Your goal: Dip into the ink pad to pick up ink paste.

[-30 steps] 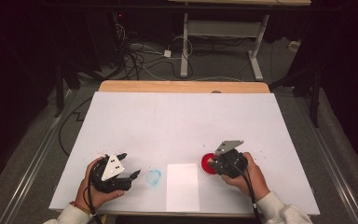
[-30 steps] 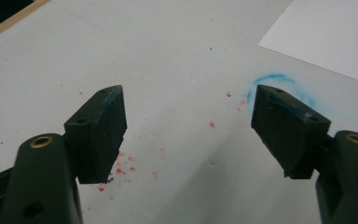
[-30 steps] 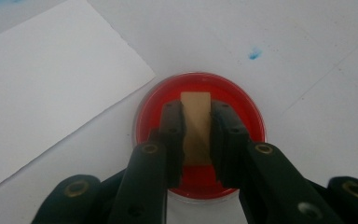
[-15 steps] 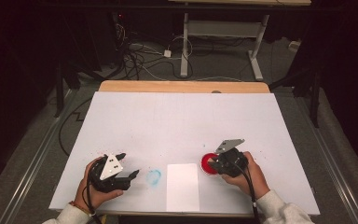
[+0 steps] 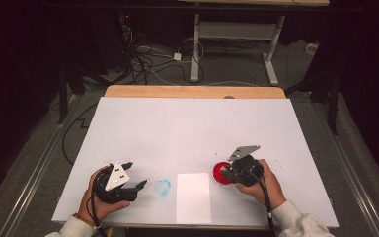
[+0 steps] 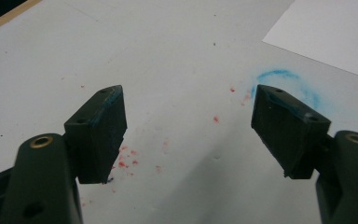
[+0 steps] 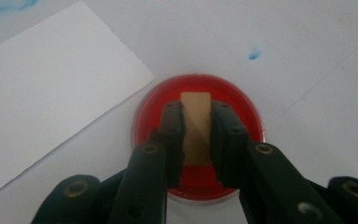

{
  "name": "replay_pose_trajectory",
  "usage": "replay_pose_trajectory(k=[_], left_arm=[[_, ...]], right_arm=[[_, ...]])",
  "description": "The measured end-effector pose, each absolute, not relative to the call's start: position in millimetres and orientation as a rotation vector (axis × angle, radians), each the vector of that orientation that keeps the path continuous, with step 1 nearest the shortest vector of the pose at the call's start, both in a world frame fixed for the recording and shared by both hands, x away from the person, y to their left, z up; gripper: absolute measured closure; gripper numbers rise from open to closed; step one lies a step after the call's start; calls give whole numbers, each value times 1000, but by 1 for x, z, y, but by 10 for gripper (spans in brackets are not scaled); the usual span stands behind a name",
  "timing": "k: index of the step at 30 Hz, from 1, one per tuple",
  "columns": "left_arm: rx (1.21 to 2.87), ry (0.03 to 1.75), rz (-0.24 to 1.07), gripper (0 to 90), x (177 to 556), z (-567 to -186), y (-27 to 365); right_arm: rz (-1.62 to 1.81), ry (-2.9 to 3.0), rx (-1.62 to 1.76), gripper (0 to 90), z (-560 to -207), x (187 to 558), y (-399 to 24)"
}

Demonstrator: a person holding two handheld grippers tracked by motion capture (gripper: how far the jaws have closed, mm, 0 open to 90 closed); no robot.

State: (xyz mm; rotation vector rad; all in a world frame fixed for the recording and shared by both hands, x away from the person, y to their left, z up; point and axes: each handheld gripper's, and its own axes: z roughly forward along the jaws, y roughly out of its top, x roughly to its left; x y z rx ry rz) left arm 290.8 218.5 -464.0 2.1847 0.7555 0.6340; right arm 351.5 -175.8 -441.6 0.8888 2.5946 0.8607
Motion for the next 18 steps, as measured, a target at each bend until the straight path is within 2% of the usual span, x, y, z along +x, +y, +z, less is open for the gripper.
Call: replay_pose_trajectory(k=[18], left_arm=[[2196, 773, 614, 257, 291, -466, 221]], right_arm=[[1039, 2468, 825, 758, -394, 337, -189]])
